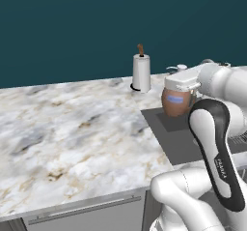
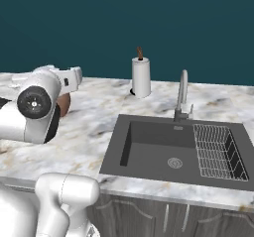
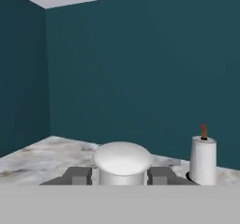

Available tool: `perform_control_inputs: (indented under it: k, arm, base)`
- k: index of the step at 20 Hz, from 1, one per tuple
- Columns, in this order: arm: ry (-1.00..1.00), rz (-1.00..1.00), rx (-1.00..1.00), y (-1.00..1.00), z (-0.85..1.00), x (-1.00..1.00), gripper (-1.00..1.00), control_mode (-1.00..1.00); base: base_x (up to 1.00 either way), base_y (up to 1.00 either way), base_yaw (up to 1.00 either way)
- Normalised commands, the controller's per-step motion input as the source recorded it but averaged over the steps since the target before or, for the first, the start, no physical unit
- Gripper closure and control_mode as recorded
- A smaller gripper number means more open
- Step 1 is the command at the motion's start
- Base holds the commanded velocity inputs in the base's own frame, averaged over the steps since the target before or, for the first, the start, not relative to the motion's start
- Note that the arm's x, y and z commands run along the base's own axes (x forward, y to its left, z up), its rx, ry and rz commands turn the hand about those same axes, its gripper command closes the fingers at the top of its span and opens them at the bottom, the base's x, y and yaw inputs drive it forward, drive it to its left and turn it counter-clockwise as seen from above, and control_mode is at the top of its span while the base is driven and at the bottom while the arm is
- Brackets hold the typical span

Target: Locate and retrieve the soap dispenser and sponge from the cabinet. Place them next to the sink.

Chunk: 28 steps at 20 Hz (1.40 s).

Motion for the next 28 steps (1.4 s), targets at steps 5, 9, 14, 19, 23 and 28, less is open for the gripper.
perform_control_inputs:
  k: [5,9,14,19,23,28]
  arm:
    - [-0.02,0.21,0.11,-0.06,-0.25,0.53,1.0,-1.0]
    - [0.0,0.2,0.0,-0.01,-0.41,0.59,1.0,-1.0]
    - [0.02,0.1,-0.08,0.0,-0.52,0.51,1.0,-1.0]
    - [-0.02,0.0,-0.08,0.0,-0.52,0.39,1.0,-1.0]
    - [-0.14,0.0,-0.01,0.0,-0.47,0.45,1.0,-1.0]
    - [-0.1,0.0,0.03,0.0,-0.32,0.35,1.0,-1.0]
  base:
    - [0.0,0.0,0.0]
    - [0.0,0.0,0.0]
    - [0.0,0.0,0.0]
    - [0.0,0.0,0.0]
    - [0.0,0.0,0.0]
    - [0.0,0.0,0.0]
